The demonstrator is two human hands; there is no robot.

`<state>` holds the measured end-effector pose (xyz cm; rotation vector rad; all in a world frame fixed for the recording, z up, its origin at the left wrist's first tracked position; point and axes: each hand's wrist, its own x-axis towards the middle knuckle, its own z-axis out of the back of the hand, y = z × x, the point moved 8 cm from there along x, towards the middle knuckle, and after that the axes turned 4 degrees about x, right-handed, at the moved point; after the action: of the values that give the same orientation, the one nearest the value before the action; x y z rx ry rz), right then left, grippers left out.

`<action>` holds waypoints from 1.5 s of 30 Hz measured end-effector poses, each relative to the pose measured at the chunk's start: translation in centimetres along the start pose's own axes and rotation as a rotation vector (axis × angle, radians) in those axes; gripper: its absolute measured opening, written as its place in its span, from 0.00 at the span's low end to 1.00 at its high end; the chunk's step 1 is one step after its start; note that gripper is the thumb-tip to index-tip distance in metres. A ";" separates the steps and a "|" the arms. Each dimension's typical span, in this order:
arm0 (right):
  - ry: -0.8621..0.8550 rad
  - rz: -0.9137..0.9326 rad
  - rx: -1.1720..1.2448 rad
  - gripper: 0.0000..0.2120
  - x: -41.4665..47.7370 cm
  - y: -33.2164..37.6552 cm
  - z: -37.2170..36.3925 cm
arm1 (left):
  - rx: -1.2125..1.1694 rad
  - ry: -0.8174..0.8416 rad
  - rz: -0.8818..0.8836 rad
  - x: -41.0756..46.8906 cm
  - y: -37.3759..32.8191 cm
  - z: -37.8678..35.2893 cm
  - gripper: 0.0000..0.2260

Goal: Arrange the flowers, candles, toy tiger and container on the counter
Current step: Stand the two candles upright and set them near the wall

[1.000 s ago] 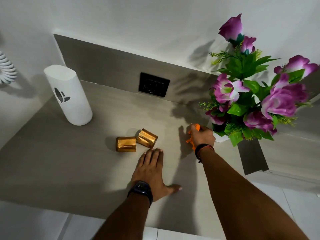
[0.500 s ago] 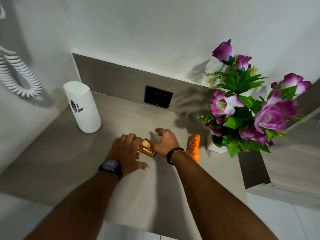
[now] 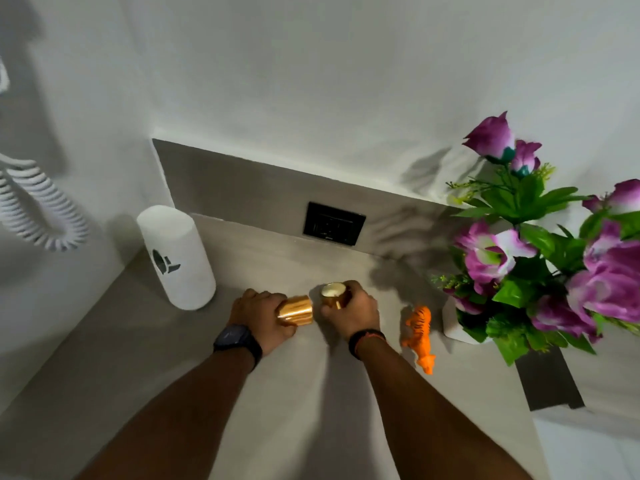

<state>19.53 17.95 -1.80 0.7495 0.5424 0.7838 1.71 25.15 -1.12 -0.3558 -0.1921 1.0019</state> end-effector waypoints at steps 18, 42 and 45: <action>-0.166 0.096 0.156 0.24 4.1 -1.8 0.2 | -0.434 -0.187 0.223 6.0 1.0 -4.0 0.25; 0.284 0.642 -0.425 0.37 -6.4 4.4 -13.5 | -0.477 -0.680 0.708 -6.5 13.4 2.5 0.30; 0.279 0.633 -0.470 0.39 -5.7 5.0 -15.1 | -0.409 -0.786 0.736 -6.8 14.5 4.3 0.43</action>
<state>3.73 21.75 -6.49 0.3648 0.3407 1.5587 -14.67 27.31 -2.61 -0.3957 -1.0427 1.8088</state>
